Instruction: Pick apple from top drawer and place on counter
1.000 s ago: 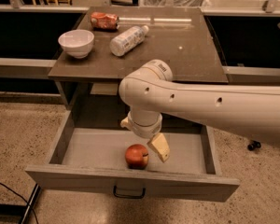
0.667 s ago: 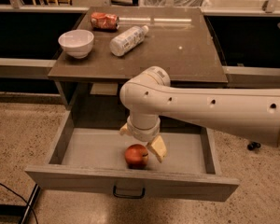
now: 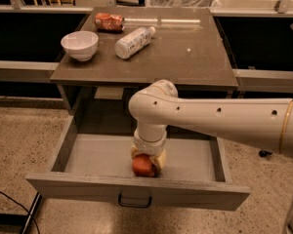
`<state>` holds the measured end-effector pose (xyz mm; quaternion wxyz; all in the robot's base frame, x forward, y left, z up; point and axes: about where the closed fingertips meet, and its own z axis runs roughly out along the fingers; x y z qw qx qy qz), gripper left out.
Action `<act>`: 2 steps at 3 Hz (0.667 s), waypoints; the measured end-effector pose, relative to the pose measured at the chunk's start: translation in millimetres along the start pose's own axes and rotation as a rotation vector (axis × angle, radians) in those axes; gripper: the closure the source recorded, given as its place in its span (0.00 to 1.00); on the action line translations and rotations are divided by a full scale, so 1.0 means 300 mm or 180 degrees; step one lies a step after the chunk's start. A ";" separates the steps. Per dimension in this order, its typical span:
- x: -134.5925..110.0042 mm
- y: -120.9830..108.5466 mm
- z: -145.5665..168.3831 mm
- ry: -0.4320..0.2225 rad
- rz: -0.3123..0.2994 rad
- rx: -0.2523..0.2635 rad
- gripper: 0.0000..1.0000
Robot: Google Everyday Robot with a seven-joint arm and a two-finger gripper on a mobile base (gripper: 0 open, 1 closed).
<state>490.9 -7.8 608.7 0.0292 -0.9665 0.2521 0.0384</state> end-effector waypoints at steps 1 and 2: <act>-0.036 0.014 -0.007 -0.0040 -0.0192 -0.0059 0.41; -0.058 0.011 -0.058 -0.0067 -0.0233 -0.0079 0.55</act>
Offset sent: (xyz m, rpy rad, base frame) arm -0.0189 0.0097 0.0471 -0.0041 0.0338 0.0817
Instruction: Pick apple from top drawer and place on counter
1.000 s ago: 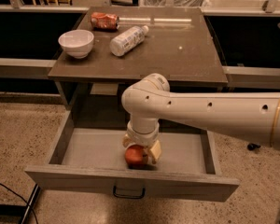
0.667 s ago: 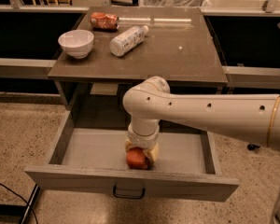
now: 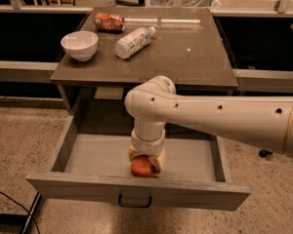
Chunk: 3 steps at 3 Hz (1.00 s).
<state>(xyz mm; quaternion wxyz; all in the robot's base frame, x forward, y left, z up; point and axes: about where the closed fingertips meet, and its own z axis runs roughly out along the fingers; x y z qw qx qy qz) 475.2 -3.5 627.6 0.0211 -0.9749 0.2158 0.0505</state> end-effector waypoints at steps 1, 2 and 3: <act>0.033 -0.031 -0.077 0.0011 0.0112 0.0002 0.77; 0.194 -0.183 -0.350 0.0194 0.0244 0.0569 1.00; 0.258 -0.267 -0.570 0.0215 0.0092 0.1098 1.00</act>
Offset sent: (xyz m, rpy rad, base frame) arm 0.1588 0.0338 0.1745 0.2445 -0.2530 -0.1554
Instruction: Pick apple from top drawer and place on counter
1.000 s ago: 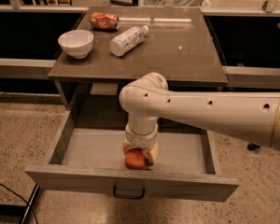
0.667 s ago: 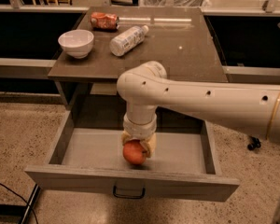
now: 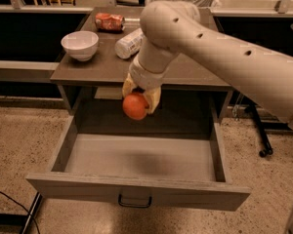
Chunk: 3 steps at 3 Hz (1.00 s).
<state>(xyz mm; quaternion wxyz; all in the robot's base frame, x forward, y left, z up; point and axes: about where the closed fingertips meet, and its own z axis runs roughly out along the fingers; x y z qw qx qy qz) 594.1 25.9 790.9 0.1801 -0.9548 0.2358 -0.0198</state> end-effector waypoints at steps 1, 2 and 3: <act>0.024 -0.040 -0.047 0.0053 -0.0019 0.0118 1.00; 0.027 -0.048 -0.039 0.0095 -0.0056 0.0090 1.00; 0.101 -0.073 -0.123 0.0568 -0.0293 0.0123 1.00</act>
Offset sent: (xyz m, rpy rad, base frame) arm 0.0165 0.0054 0.0194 -0.0038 -0.0639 0.0060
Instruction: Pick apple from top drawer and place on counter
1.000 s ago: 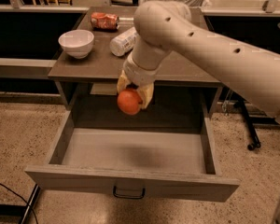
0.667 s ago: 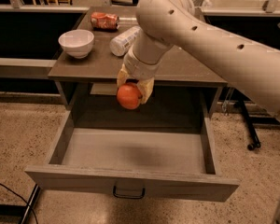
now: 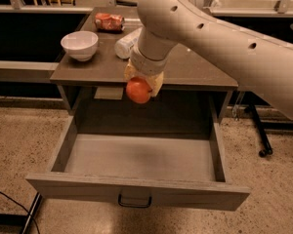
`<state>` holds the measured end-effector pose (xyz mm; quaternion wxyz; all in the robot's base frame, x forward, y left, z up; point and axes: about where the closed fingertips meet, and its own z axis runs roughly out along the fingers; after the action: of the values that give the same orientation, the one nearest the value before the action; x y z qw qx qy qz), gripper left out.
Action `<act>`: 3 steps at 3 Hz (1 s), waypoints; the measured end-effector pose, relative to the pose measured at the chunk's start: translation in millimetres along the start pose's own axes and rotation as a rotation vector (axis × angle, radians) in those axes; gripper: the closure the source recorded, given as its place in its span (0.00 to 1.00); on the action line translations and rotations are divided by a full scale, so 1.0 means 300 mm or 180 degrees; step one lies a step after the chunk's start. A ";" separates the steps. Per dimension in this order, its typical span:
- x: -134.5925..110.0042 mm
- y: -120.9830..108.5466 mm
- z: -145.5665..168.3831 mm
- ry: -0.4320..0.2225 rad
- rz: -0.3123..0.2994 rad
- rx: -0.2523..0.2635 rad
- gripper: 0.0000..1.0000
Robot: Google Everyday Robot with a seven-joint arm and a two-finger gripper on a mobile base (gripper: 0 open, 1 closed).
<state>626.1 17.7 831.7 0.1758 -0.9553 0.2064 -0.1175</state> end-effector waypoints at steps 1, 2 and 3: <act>0.088 0.003 -0.150 0.0500 -0.0257 0.0139 1.00; 0.209 0.007 -0.208 0.0788 -0.0397 0.0094 1.00; 0.368 -0.059 -0.173 0.0822 -0.0533 0.0034 1.00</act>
Offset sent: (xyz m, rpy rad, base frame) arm 0.1009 -0.0600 0.1080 -0.1724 -0.3538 0.0280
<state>714.9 -30.4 902.7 0.1424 -0.9452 0.1463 -0.2547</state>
